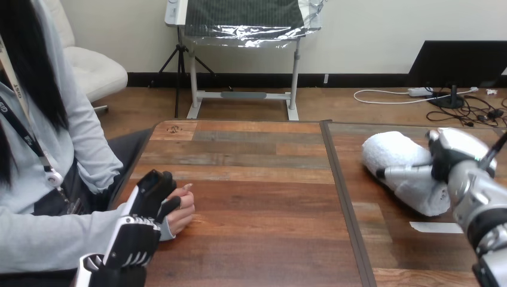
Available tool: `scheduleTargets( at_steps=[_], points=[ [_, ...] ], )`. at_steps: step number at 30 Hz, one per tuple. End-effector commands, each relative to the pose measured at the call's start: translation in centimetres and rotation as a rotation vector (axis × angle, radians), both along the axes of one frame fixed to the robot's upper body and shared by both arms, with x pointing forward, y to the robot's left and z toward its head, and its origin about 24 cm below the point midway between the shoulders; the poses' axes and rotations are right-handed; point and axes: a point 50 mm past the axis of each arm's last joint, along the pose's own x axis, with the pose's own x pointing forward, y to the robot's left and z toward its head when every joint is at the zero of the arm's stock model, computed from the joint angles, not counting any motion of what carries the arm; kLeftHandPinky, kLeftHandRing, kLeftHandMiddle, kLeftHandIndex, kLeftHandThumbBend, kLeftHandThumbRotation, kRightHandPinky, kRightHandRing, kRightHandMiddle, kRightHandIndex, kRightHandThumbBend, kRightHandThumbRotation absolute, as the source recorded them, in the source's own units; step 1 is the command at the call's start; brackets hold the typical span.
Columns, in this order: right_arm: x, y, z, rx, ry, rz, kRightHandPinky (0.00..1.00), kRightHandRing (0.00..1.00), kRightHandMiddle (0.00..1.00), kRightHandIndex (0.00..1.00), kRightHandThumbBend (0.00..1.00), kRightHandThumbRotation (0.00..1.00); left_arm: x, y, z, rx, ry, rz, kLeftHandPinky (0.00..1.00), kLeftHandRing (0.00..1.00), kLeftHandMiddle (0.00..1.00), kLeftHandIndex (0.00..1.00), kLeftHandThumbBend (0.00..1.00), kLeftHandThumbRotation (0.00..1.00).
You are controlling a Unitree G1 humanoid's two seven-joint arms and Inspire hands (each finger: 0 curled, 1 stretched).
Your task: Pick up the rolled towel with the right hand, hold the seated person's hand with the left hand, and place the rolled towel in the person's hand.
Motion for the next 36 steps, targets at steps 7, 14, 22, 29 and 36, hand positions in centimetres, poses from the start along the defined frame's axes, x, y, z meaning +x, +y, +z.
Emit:
scheduleTargets(
  at_steps=[7,14,22,29,36],
  points=[
    [0.1,0.8,-0.4,0.018,-0.008,0.007,1.0,1.0,1.0,0.98,1.0,0.62,0.1,-0.3,1.8,0.014,-0.108,-0.037,0.86,0.93,0.94,0.94,1.0,0.54],
    [-0.4,0.8,-1.2,0.055,0.005,-0.017,1.0,1.0,1.0,0.98,1.0,0.62,-0.2,-0.4,2.1,-0.002,-0.111,-0.045,0.87,0.94,0.93,0.93,1.0,0.52],
    [-0.9,0.7,-1.9,0.077,0.023,-0.032,0.91,1.0,1.0,0.99,0.98,0.63,-0.4,-0.3,2.3,0.013,-0.121,-0.031,0.88,0.92,0.93,0.92,1.0,0.54],
    [-1.2,0.7,-2.3,0.122,0.028,-0.064,0.68,1.0,1.0,1.0,0.99,0.63,-0.7,-0.3,2.4,0.014,-0.102,-0.005,0.84,0.9,0.91,0.91,1.0,0.58],
    [-1.4,0.7,-2.7,0.134,0.022,-0.081,0.22,1.0,1.0,0.99,0.99,0.59,-0.8,-0.3,2.5,0.006,-0.099,-0.023,0.82,0.9,0.92,0.91,0.99,0.61]
  ],
)
